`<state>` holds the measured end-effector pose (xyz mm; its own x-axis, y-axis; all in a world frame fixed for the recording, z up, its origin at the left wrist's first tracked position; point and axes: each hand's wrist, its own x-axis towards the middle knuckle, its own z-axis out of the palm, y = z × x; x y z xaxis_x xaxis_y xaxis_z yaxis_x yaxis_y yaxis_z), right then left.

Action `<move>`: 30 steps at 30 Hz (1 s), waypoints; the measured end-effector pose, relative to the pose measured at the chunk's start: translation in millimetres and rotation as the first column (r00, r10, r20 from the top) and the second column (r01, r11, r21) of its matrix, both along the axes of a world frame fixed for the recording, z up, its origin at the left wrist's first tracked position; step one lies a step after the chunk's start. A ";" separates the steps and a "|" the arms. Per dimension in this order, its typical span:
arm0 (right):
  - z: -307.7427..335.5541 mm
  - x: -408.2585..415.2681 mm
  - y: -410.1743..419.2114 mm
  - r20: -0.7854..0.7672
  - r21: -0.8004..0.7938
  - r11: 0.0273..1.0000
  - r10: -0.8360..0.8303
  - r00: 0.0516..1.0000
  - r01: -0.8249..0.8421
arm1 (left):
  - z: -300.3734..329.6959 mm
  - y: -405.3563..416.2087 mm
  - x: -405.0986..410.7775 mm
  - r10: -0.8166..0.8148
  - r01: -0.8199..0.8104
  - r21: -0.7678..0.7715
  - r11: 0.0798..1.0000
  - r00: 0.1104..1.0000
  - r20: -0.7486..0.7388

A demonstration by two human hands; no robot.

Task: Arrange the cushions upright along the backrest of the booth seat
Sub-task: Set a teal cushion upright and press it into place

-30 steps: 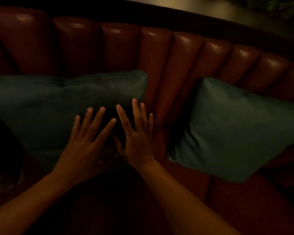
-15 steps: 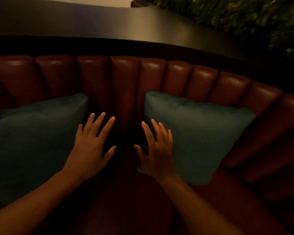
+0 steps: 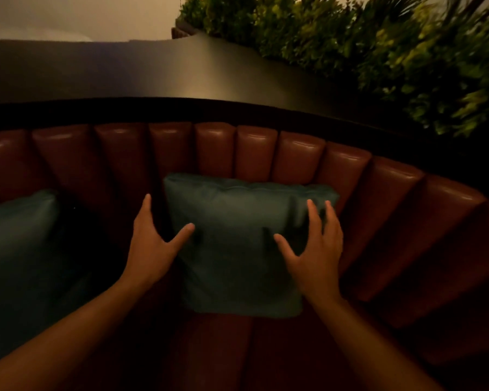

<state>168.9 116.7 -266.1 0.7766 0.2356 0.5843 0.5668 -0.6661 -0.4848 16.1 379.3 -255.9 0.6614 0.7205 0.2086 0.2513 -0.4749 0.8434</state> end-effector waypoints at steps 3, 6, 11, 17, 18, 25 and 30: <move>-11.6 9.2 -10.8 -0.246 0.222 0.973 0.001 0.969 0.055 | -14.3 -9.3 9.8 -0.015 0.020 -0.216 0.976 1.000 0.025; -40.6 18.5 -7.2 -0.400 0.327 0.942 0.066 0.914 0.075 | -47.0 -11.2 21.4 -0.123 0.151 -0.425 0.893 0.988 0.094; -80.8 31.2 7.6 -0.425 0.399 0.917 0.166 0.890 0.020 | -96.7 11.1 32.6 -0.261 0.292 -0.451 0.843 0.956 0.131; -78.3 24.0 9.4 -0.390 0.384 0.921 0.091 0.916 0.072 | -113.4 9.5 25.0 -0.190 0.203 -0.350 0.914 0.979 0.071; -78.5 22.7 7.8 -0.375 0.388 0.919 0.086 0.923 0.072 | -113.2 10.5 22.8 -0.177 0.188 -0.344 0.920 0.982 0.063; -90.2 23.2 13.8 -0.393 0.406 0.909 0.081 0.916 0.093 | -116.9 13.8 31.8 -0.223 0.251 -0.406 0.879 0.968 0.114; -88.0 22.8 21.1 -0.370 0.436 0.896 0.095 0.924 0.082 | -120.4 19.9 31.2 -0.199 0.240 -0.399 0.885 0.970 0.141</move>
